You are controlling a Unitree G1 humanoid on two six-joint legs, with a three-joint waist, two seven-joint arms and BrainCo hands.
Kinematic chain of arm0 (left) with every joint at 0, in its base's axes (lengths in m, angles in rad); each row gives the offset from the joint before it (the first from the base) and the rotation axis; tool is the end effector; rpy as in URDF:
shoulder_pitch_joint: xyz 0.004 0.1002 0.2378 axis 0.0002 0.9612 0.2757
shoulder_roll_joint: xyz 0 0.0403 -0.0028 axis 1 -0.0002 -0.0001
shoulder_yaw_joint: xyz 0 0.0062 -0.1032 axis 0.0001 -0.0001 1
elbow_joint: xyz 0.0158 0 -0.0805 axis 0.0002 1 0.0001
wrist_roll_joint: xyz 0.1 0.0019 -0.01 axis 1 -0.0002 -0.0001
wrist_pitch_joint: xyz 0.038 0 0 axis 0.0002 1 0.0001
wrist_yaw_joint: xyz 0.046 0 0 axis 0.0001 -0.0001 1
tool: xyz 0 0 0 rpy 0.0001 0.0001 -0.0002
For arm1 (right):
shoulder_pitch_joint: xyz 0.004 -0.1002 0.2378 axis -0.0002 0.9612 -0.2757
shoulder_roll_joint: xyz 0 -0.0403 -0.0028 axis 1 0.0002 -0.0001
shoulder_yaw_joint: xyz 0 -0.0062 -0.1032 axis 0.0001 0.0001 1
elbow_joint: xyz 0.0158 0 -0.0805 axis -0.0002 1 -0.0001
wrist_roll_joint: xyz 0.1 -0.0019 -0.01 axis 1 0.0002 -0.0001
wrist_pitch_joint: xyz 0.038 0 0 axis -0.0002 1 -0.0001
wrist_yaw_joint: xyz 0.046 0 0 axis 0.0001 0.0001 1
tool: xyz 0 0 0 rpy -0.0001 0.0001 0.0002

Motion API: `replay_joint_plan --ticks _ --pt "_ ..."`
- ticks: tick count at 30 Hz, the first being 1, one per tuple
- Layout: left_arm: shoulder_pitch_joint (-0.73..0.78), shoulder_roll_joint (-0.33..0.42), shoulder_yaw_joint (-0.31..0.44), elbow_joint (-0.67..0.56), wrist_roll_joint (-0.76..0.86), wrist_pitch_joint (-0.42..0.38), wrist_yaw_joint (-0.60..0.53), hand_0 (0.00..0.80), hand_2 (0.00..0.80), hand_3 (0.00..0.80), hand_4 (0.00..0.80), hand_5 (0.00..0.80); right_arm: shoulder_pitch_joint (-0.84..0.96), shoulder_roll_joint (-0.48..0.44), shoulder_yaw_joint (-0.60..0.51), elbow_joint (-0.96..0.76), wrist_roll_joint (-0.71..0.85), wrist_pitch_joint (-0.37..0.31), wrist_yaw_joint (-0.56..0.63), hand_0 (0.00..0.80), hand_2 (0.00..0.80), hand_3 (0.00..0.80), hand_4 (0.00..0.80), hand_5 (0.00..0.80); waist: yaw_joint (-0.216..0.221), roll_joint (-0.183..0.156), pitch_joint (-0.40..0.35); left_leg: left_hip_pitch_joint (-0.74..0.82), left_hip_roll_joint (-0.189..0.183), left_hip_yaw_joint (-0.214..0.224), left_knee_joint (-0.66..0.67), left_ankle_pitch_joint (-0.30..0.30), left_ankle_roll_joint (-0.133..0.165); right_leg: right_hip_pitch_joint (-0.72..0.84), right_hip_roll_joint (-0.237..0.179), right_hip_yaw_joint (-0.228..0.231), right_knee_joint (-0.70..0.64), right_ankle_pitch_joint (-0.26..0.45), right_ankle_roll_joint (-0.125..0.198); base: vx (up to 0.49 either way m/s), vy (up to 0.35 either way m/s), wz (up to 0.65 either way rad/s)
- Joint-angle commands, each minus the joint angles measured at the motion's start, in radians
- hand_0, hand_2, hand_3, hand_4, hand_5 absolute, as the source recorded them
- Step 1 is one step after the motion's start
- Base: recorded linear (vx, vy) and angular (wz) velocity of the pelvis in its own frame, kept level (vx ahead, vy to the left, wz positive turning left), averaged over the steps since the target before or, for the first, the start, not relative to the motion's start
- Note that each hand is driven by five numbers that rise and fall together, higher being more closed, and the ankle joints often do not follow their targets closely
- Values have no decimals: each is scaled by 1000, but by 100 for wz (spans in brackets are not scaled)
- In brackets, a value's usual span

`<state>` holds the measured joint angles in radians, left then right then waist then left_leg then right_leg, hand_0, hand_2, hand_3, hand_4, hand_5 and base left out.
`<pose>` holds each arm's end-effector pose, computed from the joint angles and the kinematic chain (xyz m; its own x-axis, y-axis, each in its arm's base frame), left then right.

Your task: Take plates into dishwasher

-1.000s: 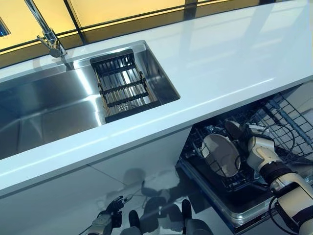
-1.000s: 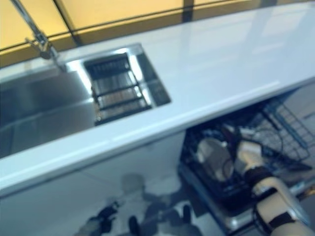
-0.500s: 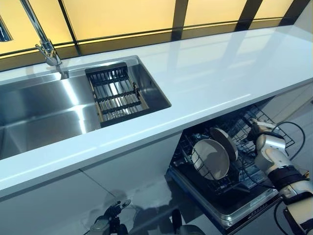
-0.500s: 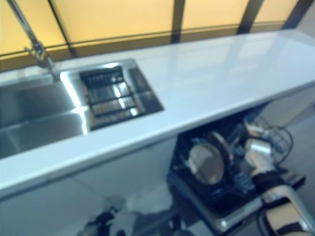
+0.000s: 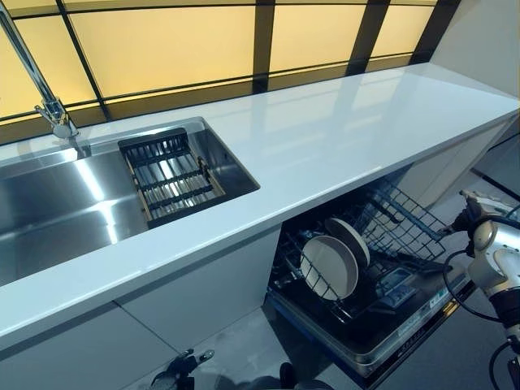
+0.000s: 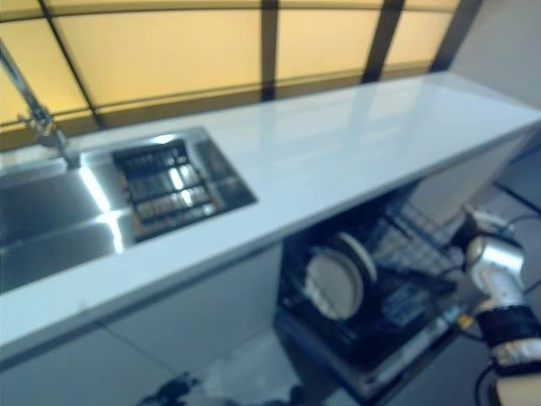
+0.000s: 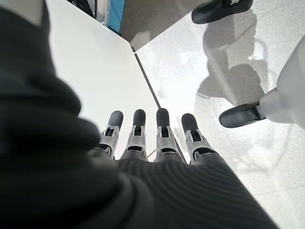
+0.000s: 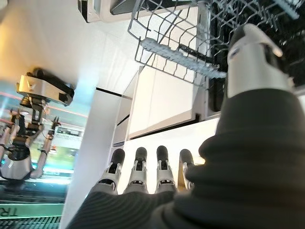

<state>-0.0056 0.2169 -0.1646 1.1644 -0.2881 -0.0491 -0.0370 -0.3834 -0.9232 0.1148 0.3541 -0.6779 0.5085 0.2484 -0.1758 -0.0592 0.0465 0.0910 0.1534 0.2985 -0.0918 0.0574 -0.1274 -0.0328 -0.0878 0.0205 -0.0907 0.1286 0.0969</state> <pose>0.0867 0.2125 -0.1130 0.4427 0.0994 -0.8911 -0.0829 0.9941 0.0697 0.2513 -0.3355 0.1518 0.8028 -0.5684 -0.1800 -0.1407 0.1127 -0.9836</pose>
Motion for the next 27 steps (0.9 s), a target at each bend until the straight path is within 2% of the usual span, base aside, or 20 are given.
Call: replay_joint_plan --ticks 1,8,12,14,15,16,17,19,21,23,24,26,27 --pt "-52 23 30 39 9 4 8 0 0 0 0 0 -21 -60 -46 -6 48 -13 -62 0 0 0 0 0 10 -34 14 41 7 -33 5 -46 31 21 -28 4 3 1 50 -32 55 -1" --pt "-49 19 57 48 -49 -9 24 0 0 0 0 0 42 -80 -127 55 163 24 -149 0 0 0 0 0 -1 -33 16 58 -8 -19 5 -54 44 45 -34 -8 3 -3 42 -22 92 0" --pt "-52 34 48 35 -61 -29 24 0 0 0 0 0 169 -59 -224 146 437 51 -232 0 0 0 0 0 -10 -37 56 84 -33 -12 8 -65 70 26 -44 -5 66 -8 47 -8 83 1" --pt "-69 52 36 29 -54 -26 25 0 0 0 0 0 207 -31 -261 224 470 28 -285 0 0 0 0 0 -17 -45 95 77 -51 2 42 -87 81 -2 -64 2 59 28 65 -139 20 -2" --pt "-77 59 30 23 -56 -27 30 0 0 0 0 0 212 -25 -264 266 481 -11 -314 0 0 0 0 0 -21 -49 112 71 -59 8 45 -92 81 -20 -73 0 22 67 81 -332 27 -12" --pt "-90 74 27 0 -57 -13 42 0 0 0 0 0 203 -20 -263 319 539 -47 -343 0 0 0 0 0 -19 -44 143 64 -61 27 42 -95 80 -63 -83 -15 3 102 102 -421 41 -26" --pt "-96 89 24 -13 -71 -8 58 0 0 0 0 0 196 -9 -260 333 575 -53 -352 0 0 0 0 0 -18 -38 169 60 -61 38 26 -86 76 -98 -87 -33 3 124 114 -455 49 -48" --pt "-95 104 25 -17 -84 -6 68 0 0 0 0 0 195 -1 -256 343 592 -54 -359 0 0 0 0 0 -17 -31 183 51 -59 46 16 -76 80 -103 -85 -47 14 120 114 -312 -11 -66" --pt "-80 166 53 -40 -101 27 69 0 0 0 0 0 258 24 -284 377 651 -78 -358 0 0 0 0 0 10 -10 191 -6 -34 46 15 -32 94 -104 -106 -72 151 70 93 -470 -145 -66" --pt "-84 196 72 -34 -127 41 67 0 0 0 0 0 275 55 -296 486 731 -147 -380 0 0 0 0 0 57 8 180 -63 -4 47 24 -1 97 -73 -144 -118 239 30 69 -430 -245 -43" --pt "-86 202 76 -26 -133 38 63 0 0 0 0 0 271 64 -298 534 761 -176 -380 0 0 0 0 0 73 13 178 -85 6 42 30 9 96 -58 -157 -125 266 18 62 -354 -322 -45" --pt "-83 213 87 5 -129 12 42 0 0 0 0 0 252 106 -317 645 897 -230 -421 0 0 0 0 0 128 20 167 -189 41 4 77 36 89 7 -179 -104 320 -6 50 -337 -439 -38" --pt "-83 214 89 11 -126 8 37 0 0 0 0 0 249 118 -326 658 929 -244 -441 0 0 0 0 0 138 20 162 -215 53 -4 89 44 87 18 -177 -97 312 -12 50 -308 -555 -28"
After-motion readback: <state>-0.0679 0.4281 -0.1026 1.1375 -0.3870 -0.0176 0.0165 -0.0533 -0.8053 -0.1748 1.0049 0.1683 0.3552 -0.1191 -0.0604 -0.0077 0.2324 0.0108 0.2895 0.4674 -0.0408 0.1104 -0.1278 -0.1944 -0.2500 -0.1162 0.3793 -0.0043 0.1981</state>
